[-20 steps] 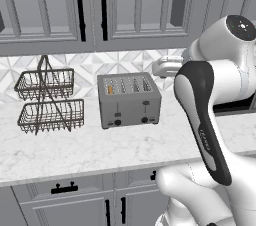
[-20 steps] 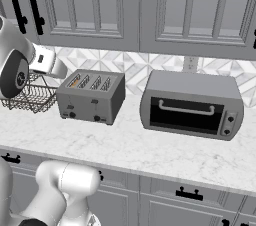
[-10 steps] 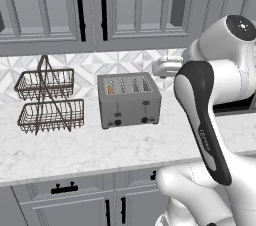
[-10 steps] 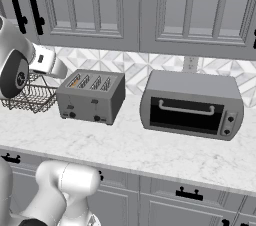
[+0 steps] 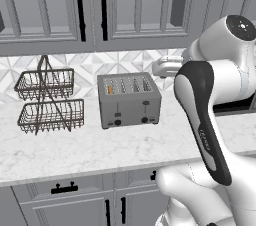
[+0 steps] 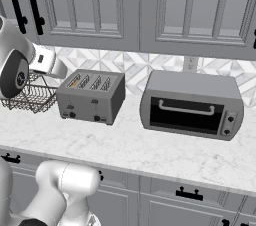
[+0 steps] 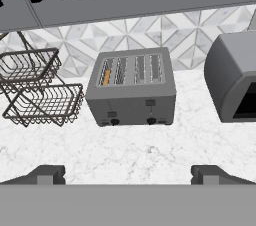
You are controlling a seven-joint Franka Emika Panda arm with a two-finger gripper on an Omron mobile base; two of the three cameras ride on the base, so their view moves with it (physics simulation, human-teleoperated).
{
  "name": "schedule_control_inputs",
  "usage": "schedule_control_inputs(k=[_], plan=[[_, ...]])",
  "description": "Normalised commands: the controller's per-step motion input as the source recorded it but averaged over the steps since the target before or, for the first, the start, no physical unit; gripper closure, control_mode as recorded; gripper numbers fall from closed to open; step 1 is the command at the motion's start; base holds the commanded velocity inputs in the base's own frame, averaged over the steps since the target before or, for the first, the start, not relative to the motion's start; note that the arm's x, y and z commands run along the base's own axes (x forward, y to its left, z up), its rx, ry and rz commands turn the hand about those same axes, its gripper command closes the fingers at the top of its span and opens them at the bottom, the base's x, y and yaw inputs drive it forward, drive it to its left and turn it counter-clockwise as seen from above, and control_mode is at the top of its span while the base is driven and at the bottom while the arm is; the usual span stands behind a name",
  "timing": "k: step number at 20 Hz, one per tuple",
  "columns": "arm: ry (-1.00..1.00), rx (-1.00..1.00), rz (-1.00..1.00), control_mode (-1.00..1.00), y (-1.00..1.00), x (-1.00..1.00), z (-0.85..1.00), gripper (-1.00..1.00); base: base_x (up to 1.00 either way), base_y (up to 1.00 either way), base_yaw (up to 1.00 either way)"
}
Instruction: Start the toaster. Once the lever pops up, take the bread to the plate on the dining counter.
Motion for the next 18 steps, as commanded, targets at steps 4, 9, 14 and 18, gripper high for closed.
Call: schedule_control_inputs(k=[4, 9, 14, 18], plan=[[0.00, 0.00, 0.00, -1.00, 0.00, 0.00, 0.00, -1.00, 0.00, 0.00, 0.00], [0.00, 0.00, 0.00, -1.00, 0.00, 0.00, 0.00, -1.00, 0.00, 0.00, 0.00], [0.00, 0.00, 0.00, -1.00, 0.00, 0.00, 0.00, -1.00, 0.00, 0.00, 0.00], [0.00, 0.00, 0.00, -1.00, 0.00, 0.00, 0.00, -1.00, 0.00, 0.00, 0.00]])
